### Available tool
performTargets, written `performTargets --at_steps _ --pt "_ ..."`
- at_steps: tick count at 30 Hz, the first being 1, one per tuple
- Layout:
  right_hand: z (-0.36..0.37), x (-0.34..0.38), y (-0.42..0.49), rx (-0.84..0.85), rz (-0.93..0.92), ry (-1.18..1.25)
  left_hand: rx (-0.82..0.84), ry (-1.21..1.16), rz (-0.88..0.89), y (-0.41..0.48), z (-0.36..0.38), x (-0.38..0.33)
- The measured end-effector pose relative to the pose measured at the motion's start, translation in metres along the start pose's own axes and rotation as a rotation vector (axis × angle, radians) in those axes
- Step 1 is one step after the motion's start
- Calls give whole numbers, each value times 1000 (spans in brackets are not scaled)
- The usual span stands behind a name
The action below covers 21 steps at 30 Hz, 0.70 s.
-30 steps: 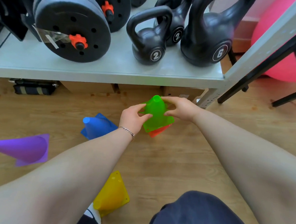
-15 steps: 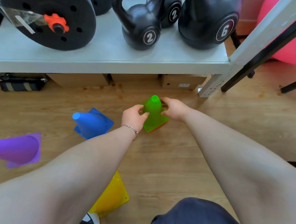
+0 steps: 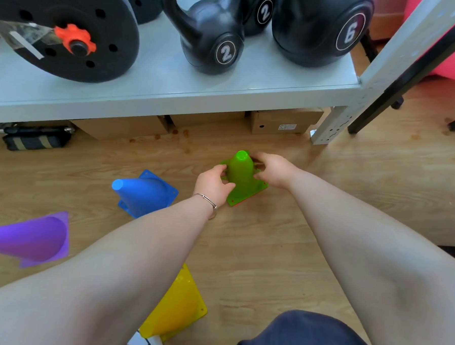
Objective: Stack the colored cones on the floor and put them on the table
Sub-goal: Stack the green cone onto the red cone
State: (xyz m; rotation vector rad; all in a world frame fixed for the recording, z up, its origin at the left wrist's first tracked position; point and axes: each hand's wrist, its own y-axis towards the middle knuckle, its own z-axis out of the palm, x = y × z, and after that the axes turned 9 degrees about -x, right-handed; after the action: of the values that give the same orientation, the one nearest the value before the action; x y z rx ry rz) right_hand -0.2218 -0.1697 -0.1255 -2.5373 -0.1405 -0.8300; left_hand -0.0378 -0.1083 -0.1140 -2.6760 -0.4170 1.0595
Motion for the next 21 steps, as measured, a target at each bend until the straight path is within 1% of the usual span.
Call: performTargets --at_steps 4,10,17,21 --pt "-4 1 -10 -5 14 16 27 -14 -5 -1 -1 3" --pt "4 0 -45 -18 16 -62 53 -117 -17 -14 2 14" --pt "20 -6 -64 -95 29 6 59 -77 17 -25 2 15" --pt "21 -4 -65 -92 23 8 61 -15 32 -28 -1 12"
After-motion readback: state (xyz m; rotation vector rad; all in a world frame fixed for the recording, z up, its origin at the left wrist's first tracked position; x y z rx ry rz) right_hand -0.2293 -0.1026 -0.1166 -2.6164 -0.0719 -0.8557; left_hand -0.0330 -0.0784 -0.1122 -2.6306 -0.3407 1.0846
